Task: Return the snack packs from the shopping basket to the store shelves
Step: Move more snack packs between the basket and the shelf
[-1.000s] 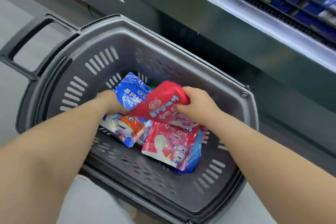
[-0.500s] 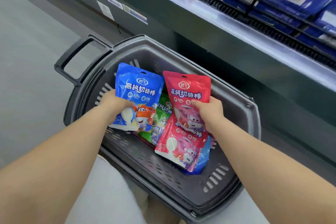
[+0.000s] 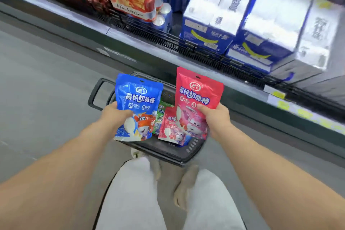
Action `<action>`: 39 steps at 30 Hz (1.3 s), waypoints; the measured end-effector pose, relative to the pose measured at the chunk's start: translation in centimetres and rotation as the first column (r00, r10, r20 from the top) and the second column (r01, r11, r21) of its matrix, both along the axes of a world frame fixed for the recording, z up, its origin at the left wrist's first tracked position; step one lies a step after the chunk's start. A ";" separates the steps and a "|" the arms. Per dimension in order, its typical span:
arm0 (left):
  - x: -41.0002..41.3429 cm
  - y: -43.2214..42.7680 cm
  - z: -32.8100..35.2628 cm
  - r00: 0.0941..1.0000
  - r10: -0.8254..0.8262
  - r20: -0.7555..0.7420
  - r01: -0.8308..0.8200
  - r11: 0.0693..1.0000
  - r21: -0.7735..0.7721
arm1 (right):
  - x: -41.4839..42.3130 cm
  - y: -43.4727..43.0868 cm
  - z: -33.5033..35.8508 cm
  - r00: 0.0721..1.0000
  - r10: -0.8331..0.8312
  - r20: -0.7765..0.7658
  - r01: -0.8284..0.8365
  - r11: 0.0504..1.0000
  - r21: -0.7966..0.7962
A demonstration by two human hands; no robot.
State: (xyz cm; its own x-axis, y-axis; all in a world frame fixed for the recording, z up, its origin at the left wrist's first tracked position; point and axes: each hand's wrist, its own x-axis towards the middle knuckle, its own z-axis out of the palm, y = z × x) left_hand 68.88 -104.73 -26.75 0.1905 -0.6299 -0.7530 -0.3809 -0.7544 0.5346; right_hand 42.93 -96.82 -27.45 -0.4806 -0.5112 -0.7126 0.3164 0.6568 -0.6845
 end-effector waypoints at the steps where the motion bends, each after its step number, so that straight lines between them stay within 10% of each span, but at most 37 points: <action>1: -0.8 0.6 3.7 1.000 -0.014 -0.004 0.014 1.000 -0.020 | -0.9 1.2 3.5 1.000 -0.016 -0.001 0.016 1.000 -0.001; 11: -10.4 4.1 17.7 0.914 -0.321 -0.248 0.287 0.944 -0.163 | -9.0 11.4 19.9 0.967 -0.245 -0.069 0.231 0.958 -0.169; 21: -27.4 12.0 21.5 0.576 -0.721 -0.385 0.641 0.691 -0.335 | -13.9 27.9 24.7 0.661 -0.743 -0.105 0.685 0.654 -0.320; 30: -43.3 24.6 24.7 0.415 -0.798 -0.437 0.697 0.587 -0.411 | -24.1 42.6 26.2 0.471 -0.881 -0.041 0.780 0.439 -0.446; 39: -59.4 38.2 26.1 0.456 -0.739 -0.496 0.626 0.663 -0.411 | -39.8 56.0 27.4 0.522 -0.853 -0.006 0.752 0.463 -0.470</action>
State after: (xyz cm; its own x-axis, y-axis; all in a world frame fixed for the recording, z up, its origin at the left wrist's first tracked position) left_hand 9.44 -66.52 -0.65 -0.7836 -0.4651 -0.4119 -0.3083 -0.2844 0.9078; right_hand 3.13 -40.85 -0.05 -0.9226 0.0020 -0.3858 0.3822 -0.1303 -0.9148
